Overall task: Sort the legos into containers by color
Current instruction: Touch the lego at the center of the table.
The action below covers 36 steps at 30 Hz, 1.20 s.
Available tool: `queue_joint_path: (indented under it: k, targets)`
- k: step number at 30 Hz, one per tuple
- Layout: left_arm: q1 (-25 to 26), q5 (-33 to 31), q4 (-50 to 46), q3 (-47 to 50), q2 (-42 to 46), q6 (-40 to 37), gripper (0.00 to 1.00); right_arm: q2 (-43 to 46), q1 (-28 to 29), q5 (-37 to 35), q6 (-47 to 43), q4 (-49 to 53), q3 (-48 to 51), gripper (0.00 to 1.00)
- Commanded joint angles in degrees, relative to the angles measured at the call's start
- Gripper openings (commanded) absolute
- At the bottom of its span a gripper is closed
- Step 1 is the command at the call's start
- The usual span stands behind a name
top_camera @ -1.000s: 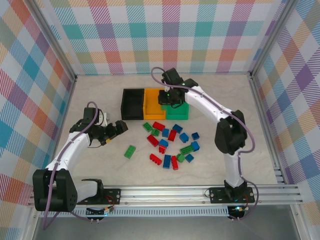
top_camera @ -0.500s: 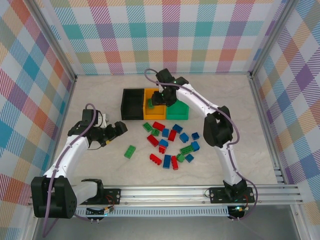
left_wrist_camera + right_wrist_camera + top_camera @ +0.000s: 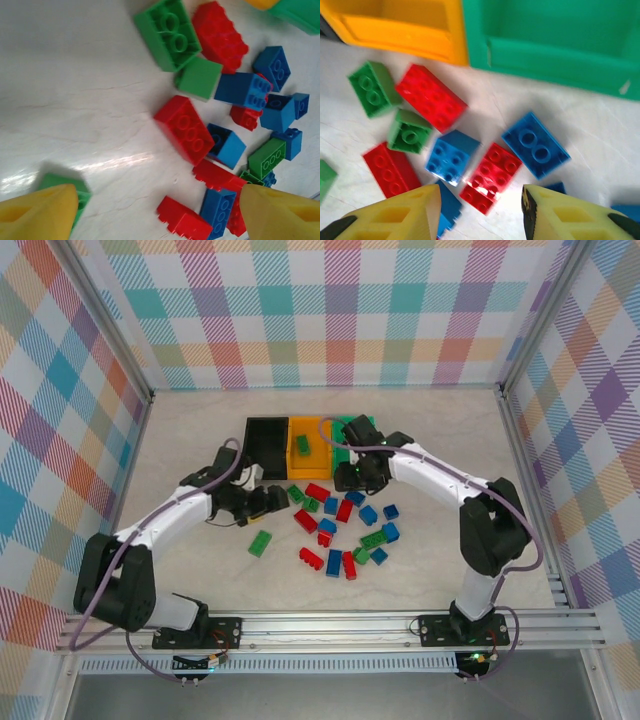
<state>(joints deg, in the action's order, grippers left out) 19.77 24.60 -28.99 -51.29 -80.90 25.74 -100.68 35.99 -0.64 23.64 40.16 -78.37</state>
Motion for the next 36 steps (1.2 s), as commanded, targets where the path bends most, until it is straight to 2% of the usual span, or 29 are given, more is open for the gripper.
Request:
queue_joint_path:
  k: [1,8,14,20,27,36]
  targets:
    - [4.04,-1.55,1.62,-4.20,-3.77,1.08,0.83,2.60,0.27,-0.85,0.22,0.50,4.17,0.47]
    - [10.09,-3.11,1.17,-10.06,-10.67,1.08,0.81,4.17,0.58,-3.49,-1.96,2.90,10.40,0.48]
    - [11.83,-3.46,1.44,-11.16,-12.70,1.66,0.81,0.24,1.21,-3.75,-3.18,3.53,9.02,0.50]
    - [11.87,-6.26,-0.96,-10.54,-10.42,0.75,0.81,-5.25,1.28,-7.56,-4.09,5.10,6.59,0.51]
    - [11.86,-9.48,-1.76,-8.57,-7.97,0.36,0.82,-7.11,1.29,-6.97,-4.30,4.51,6.17,0.51]
    - [11.87,-10.57,2.51,-3.12,-1.97,1.90,0.81,-0.89,1.28,-8.05,-4.13,5.71,5.01,0.53]
